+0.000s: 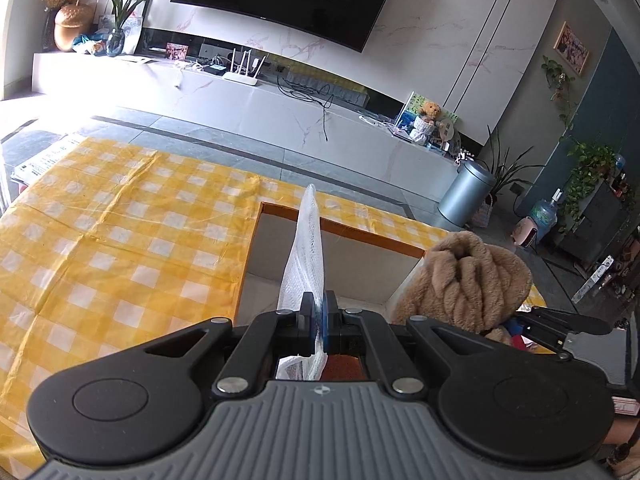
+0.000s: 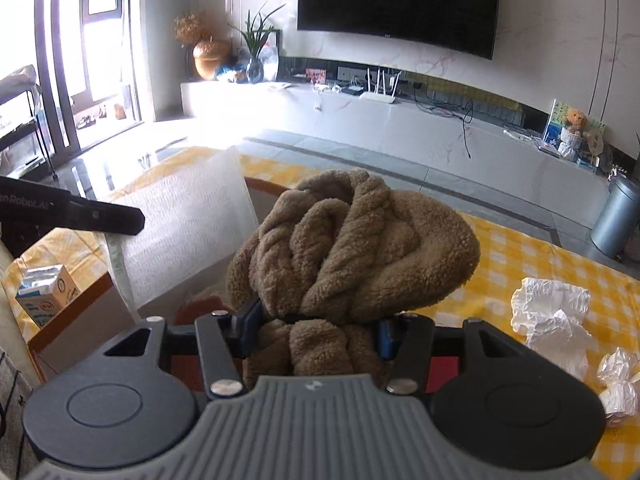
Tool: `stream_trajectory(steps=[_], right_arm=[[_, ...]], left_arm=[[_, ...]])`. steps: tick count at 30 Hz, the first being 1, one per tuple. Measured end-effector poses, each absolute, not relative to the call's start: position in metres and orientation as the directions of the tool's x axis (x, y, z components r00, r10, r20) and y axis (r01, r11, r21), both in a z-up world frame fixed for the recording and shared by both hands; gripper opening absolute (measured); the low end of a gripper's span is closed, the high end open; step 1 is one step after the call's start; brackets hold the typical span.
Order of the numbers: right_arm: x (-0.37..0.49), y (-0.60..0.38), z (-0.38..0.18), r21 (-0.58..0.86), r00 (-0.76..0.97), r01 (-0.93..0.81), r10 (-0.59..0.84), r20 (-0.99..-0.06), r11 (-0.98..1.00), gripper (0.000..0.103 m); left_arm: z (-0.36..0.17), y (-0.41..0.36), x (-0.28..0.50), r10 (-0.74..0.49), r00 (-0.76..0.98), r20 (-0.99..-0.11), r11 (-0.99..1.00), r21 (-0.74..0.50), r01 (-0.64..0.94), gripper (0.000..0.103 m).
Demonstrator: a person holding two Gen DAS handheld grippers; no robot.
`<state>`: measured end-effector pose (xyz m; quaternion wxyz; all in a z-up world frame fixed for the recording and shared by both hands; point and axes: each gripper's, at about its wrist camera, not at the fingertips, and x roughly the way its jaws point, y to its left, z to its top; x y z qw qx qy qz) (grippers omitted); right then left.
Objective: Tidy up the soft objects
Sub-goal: 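Carry the brown towel and white mesh sheet over the box with both tools, then open the right tool to drop the towel into the box while the left tool releases the sheet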
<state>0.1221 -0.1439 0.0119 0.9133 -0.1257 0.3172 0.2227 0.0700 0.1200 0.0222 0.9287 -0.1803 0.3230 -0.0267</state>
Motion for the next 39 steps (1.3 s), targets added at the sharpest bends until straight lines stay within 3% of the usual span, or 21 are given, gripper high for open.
stream_trajectory(steps=[12,20,26,29,31,33,36,39], right_arm=[[0.175,-0.111,-0.009,-0.222,0.645,-0.476,0.167,-0.746,0.851,0.054],[0.194,-0.068,-0.012,-0.213,0.567,-0.611,0.234,-0.790,0.762,0.054],[0.227,-0.054,-0.059,-0.346,0.496,-0.619,0.010,-0.868,0.705,0.055],[0.238,-0.062,-0.062,-0.307,0.470,-0.590,0.009,-0.882,0.747,0.056],[0.236,-0.065,-0.055,-0.312,0.501,-0.580,0.028,-0.865,0.752,0.068],[0.228,-0.065,-0.050,-0.340,0.528,-0.592,0.033,-0.849,0.730,0.073],[0.214,-0.067,-0.036,-0.419,0.608,-0.570,0.020,-0.793,0.707,0.092],[0.196,-0.078,-0.013,-0.425,0.661,-0.562,0.076,-0.746,0.710,0.097]], left_arm=[[0.017,0.129,0.069,-0.178,0.775,-0.606,0.920,-0.381,-0.086,0.003],[0.023,0.135,0.065,-0.178,0.788,-0.589,0.913,-0.398,-0.091,0.003],[0.023,0.138,0.066,-0.177,0.792,-0.584,0.911,-0.402,-0.093,0.003],[0.021,0.139,0.069,-0.180,0.790,-0.586,0.908,-0.408,-0.095,0.003],[0.020,0.138,0.069,-0.180,0.789,-0.587,0.910,-0.404,-0.093,0.003],[0.020,0.137,0.069,-0.181,0.789,-0.587,0.912,-0.400,-0.089,0.003],[0.021,0.134,0.068,-0.178,0.792,-0.584,0.917,-0.391,-0.083,0.003],[0.023,0.131,0.068,-0.177,0.797,-0.577,0.921,-0.383,-0.073,0.003]])
